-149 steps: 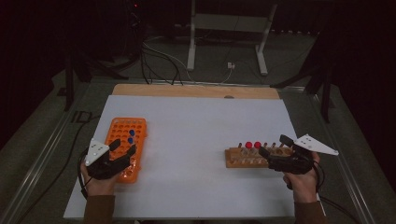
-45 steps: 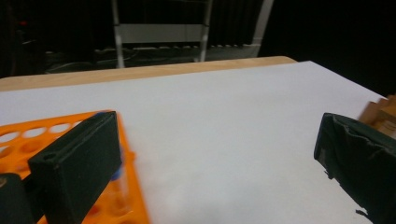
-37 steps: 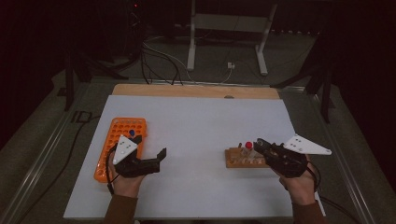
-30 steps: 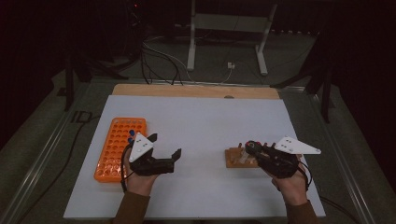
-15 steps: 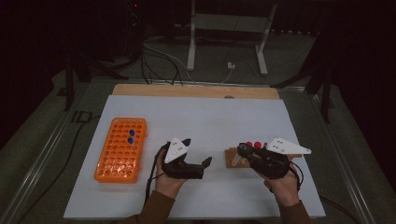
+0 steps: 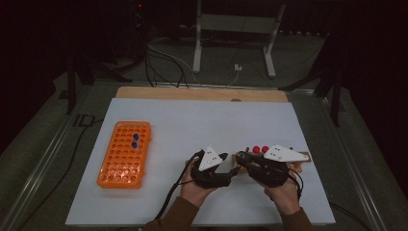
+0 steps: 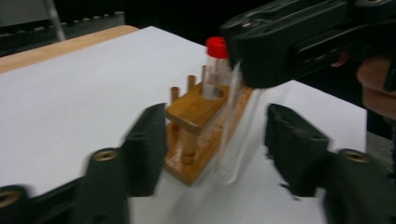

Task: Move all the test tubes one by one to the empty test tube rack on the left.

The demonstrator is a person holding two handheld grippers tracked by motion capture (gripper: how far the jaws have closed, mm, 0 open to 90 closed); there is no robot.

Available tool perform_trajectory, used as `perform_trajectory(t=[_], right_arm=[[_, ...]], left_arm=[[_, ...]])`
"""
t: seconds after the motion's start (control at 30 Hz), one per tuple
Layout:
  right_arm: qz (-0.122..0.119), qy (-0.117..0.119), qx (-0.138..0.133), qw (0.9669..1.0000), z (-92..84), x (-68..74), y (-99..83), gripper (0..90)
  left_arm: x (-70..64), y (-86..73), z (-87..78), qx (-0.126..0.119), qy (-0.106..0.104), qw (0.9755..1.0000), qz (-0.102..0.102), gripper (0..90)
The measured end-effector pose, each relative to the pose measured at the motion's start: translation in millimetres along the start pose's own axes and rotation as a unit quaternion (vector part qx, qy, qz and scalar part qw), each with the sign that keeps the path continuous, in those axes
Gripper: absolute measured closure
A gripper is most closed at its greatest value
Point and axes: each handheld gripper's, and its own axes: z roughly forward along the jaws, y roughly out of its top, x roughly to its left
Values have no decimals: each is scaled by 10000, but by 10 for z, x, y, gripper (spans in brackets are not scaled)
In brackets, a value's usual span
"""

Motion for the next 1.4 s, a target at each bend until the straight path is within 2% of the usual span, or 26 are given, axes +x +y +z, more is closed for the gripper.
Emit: perform_trajectory(t=[0.13,0.23,0.43,0.57,0.63,0.7,0.77,0.97,1.03,1.2,1.4], right_arm=[[-27,34,38,10000,29,20,-12,758],[-22,51,59,10000,36,23,-17,759],[-23,56,64,10000,42,31,-16,759],[-27,87,72,9999,37,22,-15,750],[-13,126,0,9999,25,13,-10,680],[-29,162,-113,9998,-1,-3,1,552],[-30,87,-204,9997,-27,-25,13,401],[5,-302,-275,9992,-80,-103,19,156],[0,-453,-262,9986,-93,-128,14,140],[20,-660,-285,9974,-140,-209,6,26],[216,-864,-324,9955,-192,-303,-12,0]], left_arm=[[-37,-1,37,-17,-133,9999,13,611],[-40,4,28,-17,-126,9999,38,691],[-49,-1,24,-13,-173,9998,102,756],[-52,2,24,-13,-170,9998,108,764],[-41,5,18,22,-108,9999,113,765],[-21,4,8,29,-59,9999,85,766],[0,5,-14,7,-5,10000,65,765],[89,-6,-119,-41,169,9998,-9,765],[119,-20,-165,-76,236,9997,-53,765],[216,-59,-313,-130,430,9989,-153,765],[318,-94,-523,-180,684,9973,-199,765]])
